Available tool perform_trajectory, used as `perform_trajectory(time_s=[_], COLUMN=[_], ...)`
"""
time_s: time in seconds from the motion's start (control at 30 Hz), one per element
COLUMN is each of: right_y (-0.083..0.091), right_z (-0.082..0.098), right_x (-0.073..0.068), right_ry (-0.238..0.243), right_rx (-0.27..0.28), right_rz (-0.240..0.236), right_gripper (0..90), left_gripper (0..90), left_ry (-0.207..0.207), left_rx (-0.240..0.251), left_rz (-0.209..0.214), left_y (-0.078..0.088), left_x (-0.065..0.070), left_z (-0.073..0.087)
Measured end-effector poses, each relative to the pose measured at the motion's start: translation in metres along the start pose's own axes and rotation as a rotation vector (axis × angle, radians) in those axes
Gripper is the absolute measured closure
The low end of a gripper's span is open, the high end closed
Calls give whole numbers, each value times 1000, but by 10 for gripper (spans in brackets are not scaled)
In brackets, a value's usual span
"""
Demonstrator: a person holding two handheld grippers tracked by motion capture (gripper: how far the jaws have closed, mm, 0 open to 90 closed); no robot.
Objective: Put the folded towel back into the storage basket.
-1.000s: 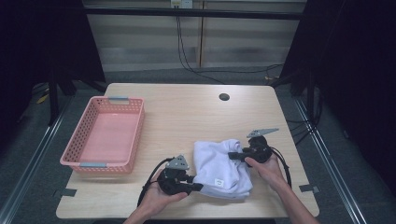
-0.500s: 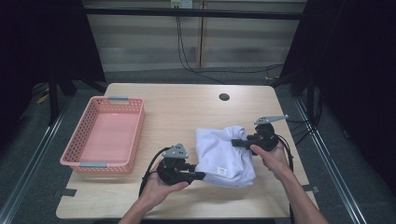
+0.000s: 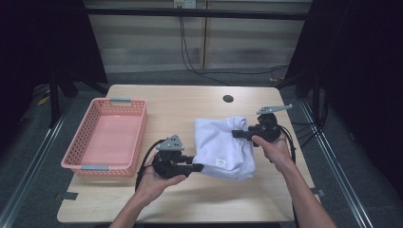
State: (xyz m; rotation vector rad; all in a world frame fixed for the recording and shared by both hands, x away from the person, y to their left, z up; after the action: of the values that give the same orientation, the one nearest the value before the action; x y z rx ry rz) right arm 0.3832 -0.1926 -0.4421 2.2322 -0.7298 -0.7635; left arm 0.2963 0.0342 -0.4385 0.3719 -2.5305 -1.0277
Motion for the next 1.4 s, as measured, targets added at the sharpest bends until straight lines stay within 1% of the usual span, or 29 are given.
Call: perform_trajectory(time_s=[0.03,0.07,0.13,0.17,0.2,0.23,0.27,0.3,0.33,0.47,0.6,0.63,0.67,0.8,0.83,0.87,0.9,0.93,0.97,1.03,1.07,1.1,1.13,1.17,1.2,1.23,1.27,1.37,1.4], right_y=[-1,-1,-3,-7,-10,-13,-13,-17,-20,-29,-33,-35,-35,-40,-42,-44,-46,-46,-48,-50,-52,-54,-54,-55,-59,-61,-61,-70,-73], right_z=[-7,-7,-14,-22,-24,-27,-27,-29,-32,-42,-54,-61,-61,-78,-82,-86,-93,-93,-97,-105,-113,-117,-117,-121,-131,-135,-135,-148,-152], right_x=[-2,-2,-4,-5,-5,-5,-5,-4,-5,-11,-18,-21,-21,-31,-33,-35,-38,-38,-40,-44,-47,-48,-48,-50,-55,-57,-57,-65,-68], right_ry=[8,8,15,25,30,34,34,32,32,42,58,65,65,79,83,89,100,100,104,106,112,113,113,120,128,133,133,142,142], right_rx=[2,2,1,5,4,4,4,3,-2,-18,-17,-21,-21,-28,-30,-30,-26,-26,-26,-21,-22,-26,-26,-26,-27,-26,-26,-30,-33], right_rz=[-6,-6,-11,-24,-27,-35,-35,-37,-41,-49,-54,-53,-53,-56,-56,-58,-62,-62,-64,-66,-75,-72,-72,-77,-84,-88,-88,-101,-103], right_gripper=[687,687,687,687,687,687,687,687,687,687,689,690,690,691,691,691,691,691,692,692,692,693,693,693,692,692,692,693,693], left_gripper=[684,684,684,683,682,683,683,682,682,682,680,681,681,681,681,681,682,682,682,683,683,684,684,684,684,684,684,685,685], left_ry=[4,4,6,8,8,8,15,23,32,43,54,62,62,78,76,85,92,92,103,102,104,112,112,114,126,126,131,146,157], left_rx=[7,7,8,11,1,1,-3,-4,0,10,30,43,43,51,58,68,80,80,92,107,109,119,119,124,133,133,138,142,150], left_rz=[-3,-3,-9,-16,-26,-26,-35,-35,-37,-44,-56,-62,-62,-83,-88,-85,-102,-102,-110,-116,-122,-132,-132,-136,-147,-147,-154,-171,-176], left_y=[5,5,9,11,12,12,13,14,16,26,39,45,45,58,62,65,73,73,78,83,86,93,93,97,105,105,109,121,124], left_x=[-3,-3,-6,-8,-13,-13,-16,-18,-21,-27,-32,-34,-34,-42,-44,-44,-48,-48,-50,-52,-53,-57,-57,-58,-62,-62,-64,-70,-72], left_z=[1,1,2,3,6,6,8,10,12,17,19,21,21,24,25,25,26,26,27,27,28,29,29,30,33,33,34,40,42])
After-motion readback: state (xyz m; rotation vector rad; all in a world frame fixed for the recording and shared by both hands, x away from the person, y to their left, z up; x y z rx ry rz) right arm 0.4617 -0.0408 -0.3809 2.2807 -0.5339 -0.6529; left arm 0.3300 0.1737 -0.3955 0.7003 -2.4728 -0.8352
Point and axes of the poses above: each handheld gripper's, and its own axes: y roughly backward along the jaws, z roughly out of its underside, x roughly to its right, the point moved 7 cm from there along -y, roughly forward along the jaws, and after that the axes turned 15 degrees about -x, right-handed, at the moved point
